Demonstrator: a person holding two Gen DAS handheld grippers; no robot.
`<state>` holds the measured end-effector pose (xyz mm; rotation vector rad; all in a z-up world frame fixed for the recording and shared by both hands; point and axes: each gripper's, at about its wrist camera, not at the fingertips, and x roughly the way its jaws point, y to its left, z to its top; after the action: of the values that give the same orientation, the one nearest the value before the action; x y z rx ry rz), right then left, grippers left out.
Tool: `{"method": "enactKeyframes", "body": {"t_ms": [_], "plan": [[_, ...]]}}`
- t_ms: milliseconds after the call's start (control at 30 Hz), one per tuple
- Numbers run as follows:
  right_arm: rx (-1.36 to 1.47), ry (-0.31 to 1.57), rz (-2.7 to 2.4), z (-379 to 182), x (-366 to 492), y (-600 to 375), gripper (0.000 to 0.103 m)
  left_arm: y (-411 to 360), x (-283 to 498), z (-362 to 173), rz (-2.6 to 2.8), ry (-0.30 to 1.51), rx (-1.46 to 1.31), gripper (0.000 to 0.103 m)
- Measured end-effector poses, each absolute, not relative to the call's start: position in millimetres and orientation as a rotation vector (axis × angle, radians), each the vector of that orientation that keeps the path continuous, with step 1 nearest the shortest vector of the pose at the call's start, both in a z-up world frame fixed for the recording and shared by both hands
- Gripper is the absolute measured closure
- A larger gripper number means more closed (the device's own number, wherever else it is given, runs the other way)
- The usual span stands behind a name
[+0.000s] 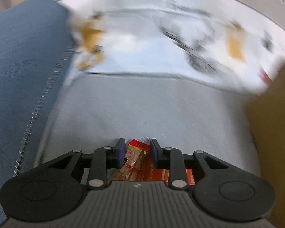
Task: Organize snacks
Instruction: 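Move both open grippers back down to the red candy and red pack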
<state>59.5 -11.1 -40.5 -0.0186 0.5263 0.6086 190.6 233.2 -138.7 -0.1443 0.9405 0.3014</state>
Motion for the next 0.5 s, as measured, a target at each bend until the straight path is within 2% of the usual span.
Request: {"method": "enactKeyframes", "body": {"t_ms": [233, 333, 500], "plan": [[-0.040, 0.529, 0.633, -43, 49, -5, 0.081, 204, 133, -135, -0.018, 1.099, -0.185, 0.072], [-0.052, 0.544, 0.653, -46, 43, -2, 0.077, 209, 104, -127, 0.020, 1.095, -0.196, 0.072], [-0.064, 0.596, 0.694, -54, 33, 5, 0.076, 241, 82, -116, 0.152, 1.056, -0.316, 0.072]]}}
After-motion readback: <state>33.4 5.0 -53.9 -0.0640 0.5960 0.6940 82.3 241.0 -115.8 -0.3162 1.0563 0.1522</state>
